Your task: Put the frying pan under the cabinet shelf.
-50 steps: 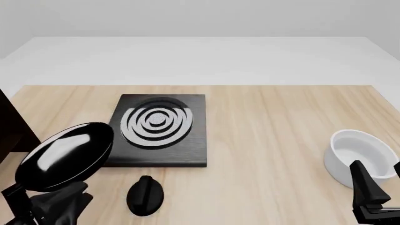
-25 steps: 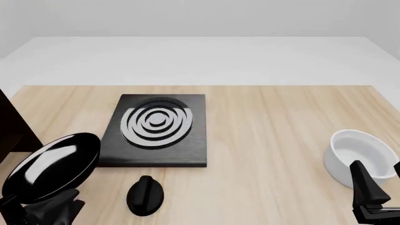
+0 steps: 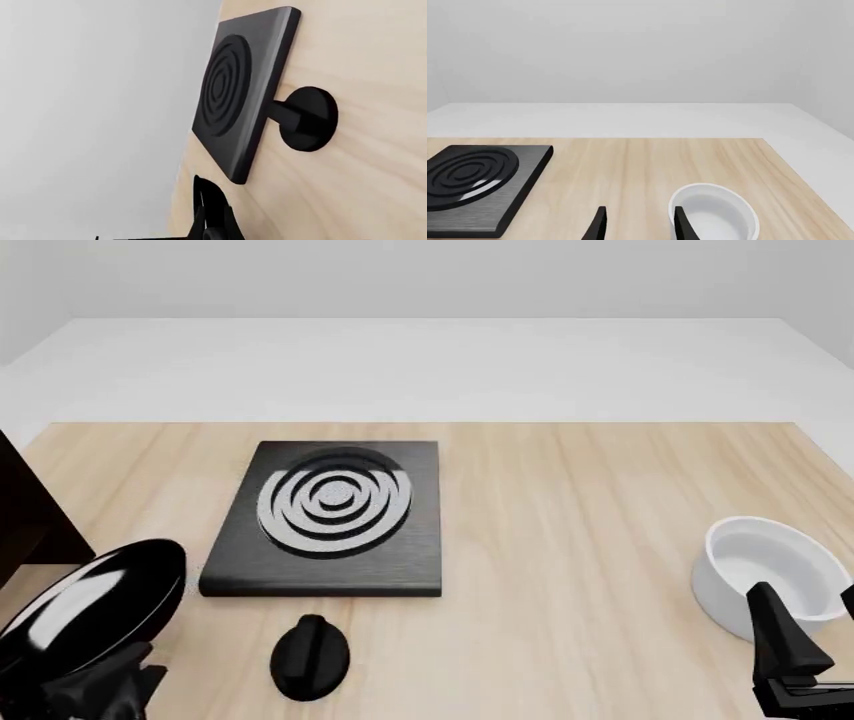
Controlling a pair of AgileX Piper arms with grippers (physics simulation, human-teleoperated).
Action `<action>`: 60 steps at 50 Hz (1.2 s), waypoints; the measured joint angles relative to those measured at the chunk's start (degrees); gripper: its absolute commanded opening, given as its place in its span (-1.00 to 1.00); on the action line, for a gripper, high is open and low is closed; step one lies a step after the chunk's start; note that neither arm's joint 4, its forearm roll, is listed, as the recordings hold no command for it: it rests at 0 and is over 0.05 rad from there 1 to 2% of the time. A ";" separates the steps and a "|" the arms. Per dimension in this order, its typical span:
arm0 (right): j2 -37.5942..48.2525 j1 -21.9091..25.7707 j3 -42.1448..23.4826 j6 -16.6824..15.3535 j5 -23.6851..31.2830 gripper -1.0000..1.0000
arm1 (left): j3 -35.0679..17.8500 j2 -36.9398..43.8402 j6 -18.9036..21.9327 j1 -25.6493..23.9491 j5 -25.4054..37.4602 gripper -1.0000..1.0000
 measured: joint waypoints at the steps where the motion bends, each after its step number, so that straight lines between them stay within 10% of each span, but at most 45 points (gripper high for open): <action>1: 0.00 0.00 0.00 0.00 0.00 1.00 | 0.00 -0.01 -0.13 0.31 0.05 -1.00; 60: 0.00 0.00 0.00 0.00 0.00 1.00 | 0.00 -0.08 -6.16 13.60 3.52 -1.00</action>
